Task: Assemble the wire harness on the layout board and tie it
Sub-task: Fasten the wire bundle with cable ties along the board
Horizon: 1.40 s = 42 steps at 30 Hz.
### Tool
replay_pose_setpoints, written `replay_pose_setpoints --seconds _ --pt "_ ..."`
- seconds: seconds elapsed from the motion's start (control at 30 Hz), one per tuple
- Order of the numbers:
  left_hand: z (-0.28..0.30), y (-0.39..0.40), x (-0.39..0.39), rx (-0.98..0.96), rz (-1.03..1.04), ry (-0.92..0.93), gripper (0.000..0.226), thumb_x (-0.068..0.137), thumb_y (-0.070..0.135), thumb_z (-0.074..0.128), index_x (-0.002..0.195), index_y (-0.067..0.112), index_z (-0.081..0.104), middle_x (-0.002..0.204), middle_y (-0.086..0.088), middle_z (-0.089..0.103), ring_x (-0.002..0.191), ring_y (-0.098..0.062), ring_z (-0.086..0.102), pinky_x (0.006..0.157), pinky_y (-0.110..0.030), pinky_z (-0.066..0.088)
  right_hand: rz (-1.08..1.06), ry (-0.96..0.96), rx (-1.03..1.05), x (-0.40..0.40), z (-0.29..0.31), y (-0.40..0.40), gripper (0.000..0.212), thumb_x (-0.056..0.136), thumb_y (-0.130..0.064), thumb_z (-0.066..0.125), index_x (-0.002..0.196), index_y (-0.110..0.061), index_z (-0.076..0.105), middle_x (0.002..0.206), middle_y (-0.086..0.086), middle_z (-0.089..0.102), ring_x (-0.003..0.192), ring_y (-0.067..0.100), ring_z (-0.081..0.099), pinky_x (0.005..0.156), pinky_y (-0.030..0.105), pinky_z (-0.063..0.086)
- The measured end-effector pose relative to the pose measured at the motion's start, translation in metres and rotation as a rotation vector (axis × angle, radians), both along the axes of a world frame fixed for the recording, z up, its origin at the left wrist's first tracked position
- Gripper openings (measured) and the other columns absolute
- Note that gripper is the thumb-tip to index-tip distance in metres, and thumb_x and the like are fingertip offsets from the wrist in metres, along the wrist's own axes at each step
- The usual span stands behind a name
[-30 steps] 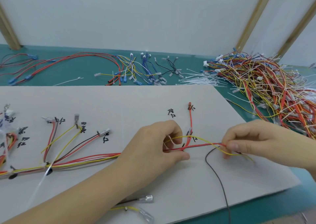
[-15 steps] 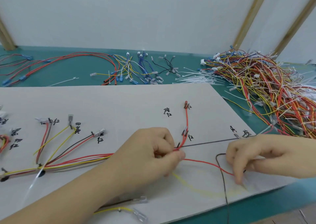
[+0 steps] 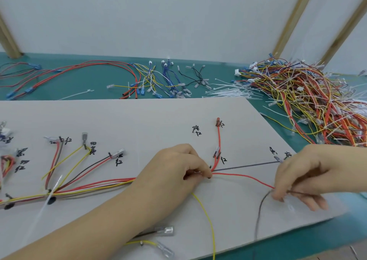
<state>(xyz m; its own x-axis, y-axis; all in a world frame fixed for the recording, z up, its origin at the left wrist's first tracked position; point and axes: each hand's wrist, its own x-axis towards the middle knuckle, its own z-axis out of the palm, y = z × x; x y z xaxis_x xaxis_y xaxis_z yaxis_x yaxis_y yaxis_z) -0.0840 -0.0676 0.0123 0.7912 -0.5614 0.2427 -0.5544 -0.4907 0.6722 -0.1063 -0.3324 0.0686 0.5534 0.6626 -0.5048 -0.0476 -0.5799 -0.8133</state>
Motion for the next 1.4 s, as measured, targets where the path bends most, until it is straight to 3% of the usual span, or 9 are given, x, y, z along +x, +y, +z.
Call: replay_pose_setpoints --seconds 0.07,0.13,0.23,0.37,0.6,0.87,1.0,1.2,1.4 --pt "0.0 -0.001 0.0 -0.006 0.017 -0.013 0.018 0.081 0.008 0.064 0.083 0.023 0.074 0.076 0.016 0.054 0.071 0.012 0.048 0.064 -0.001 0.031 0.003 0.068 0.049 0.013 -0.006 -0.018 0.019 0.08 -0.03 0.072 0.097 -0.022 0.073 0.091 0.042 0.054 0.051 0.025 0.065 0.053 0.021 0.053" --pt "0.0 -0.001 0.0 -0.005 0.023 -0.026 0.017 0.079 0.007 0.064 0.082 0.022 0.074 0.075 0.015 0.055 0.072 0.012 0.048 0.064 0.0 0.031 0.003 0.126 0.107 0.011 -0.007 -0.021 0.014 0.08 -0.023 0.072 0.094 -0.018 0.072 0.089 0.047 0.05 0.048 0.036 0.06 0.05 0.019 0.051" --pt "-0.001 -0.002 0.001 -0.005 0.052 -0.031 0.017 0.08 0.009 0.064 0.084 0.023 0.073 0.069 0.018 0.053 0.071 0.011 0.048 0.065 -0.002 0.032 -0.157 -0.076 0.299 0.021 -0.007 -0.018 0.012 0.08 -0.028 0.072 0.084 -0.017 0.071 0.081 0.019 0.065 0.049 0.018 0.065 0.043 0.019 0.05" --pt "-0.003 -0.004 0.002 0.017 0.074 -0.052 0.017 0.084 0.014 0.061 0.09 0.024 0.074 0.083 0.01 0.066 0.079 0.0 0.051 0.07 -0.005 0.034 -0.469 -0.215 0.486 0.025 -0.013 -0.005 0.039 0.061 -0.051 0.08 0.071 -0.015 0.069 0.061 0.011 0.064 0.04 0.014 0.054 0.037 0.014 0.04" --pt "-0.002 -0.003 0.0 0.163 0.027 -0.161 0.028 0.094 0.024 0.043 0.105 0.029 0.068 0.099 0.009 0.063 0.087 -0.009 0.055 0.074 -0.019 0.038 -0.845 -0.131 0.649 0.035 -0.026 0.032 0.021 0.072 -0.02 0.051 0.065 -0.023 0.07 0.056 -0.002 0.06 0.047 0.006 0.057 0.036 0.01 0.04" --pt "-0.003 -0.003 0.0 0.226 0.005 -0.219 0.036 0.092 0.031 0.034 0.111 0.031 0.065 0.104 0.01 0.06 0.094 -0.012 0.056 0.08 -0.025 0.043 -0.69 -0.75 0.067 0.067 -0.015 0.064 0.016 0.08 -0.008 0.068 0.076 -0.024 0.065 0.064 -0.009 0.064 0.053 -0.001 0.055 0.045 0.019 0.05" --pt "-0.002 -0.002 0.001 0.222 0.002 -0.199 0.04 0.085 0.032 0.034 0.108 0.031 0.067 0.101 0.009 0.062 0.091 -0.012 0.057 0.08 -0.027 0.044 -0.672 -0.63 -0.087 0.094 -0.017 0.086 0.013 0.08 -0.008 0.068 0.071 -0.016 0.063 0.053 -0.008 0.061 0.045 0.002 0.054 0.043 0.014 0.047" --pt "-0.002 -0.001 0.001 0.211 0.012 -0.16 0.028 0.092 0.026 0.046 0.111 0.032 0.066 0.104 0.01 0.06 0.089 -0.01 0.054 0.079 -0.026 0.042 -0.557 -0.613 -0.339 0.116 -0.019 0.109 0.016 0.078 -0.005 0.068 0.065 -0.012 0.062 0.06 0.005 0.065 0.044 0.007 0.058 0.044 0.016 0.05" --pt "-0.001 -0.002 0.001 0.219 0.023 -0.179 0.029 0.093 0.026 0.043 0.112 0.033 0.063 0.106 0.011 0.058 0.091 -0.008 0.052 0.078 -0.024 0.04 -0.494 -0.611 -0.426 0.122 -0.012 0.126 0.017 0.079 -0.001 0.063 0.064 -0.007 0.065 0.063 0.011 0.066 0.056 0.02 0.064 0.06 0.027 0.058"
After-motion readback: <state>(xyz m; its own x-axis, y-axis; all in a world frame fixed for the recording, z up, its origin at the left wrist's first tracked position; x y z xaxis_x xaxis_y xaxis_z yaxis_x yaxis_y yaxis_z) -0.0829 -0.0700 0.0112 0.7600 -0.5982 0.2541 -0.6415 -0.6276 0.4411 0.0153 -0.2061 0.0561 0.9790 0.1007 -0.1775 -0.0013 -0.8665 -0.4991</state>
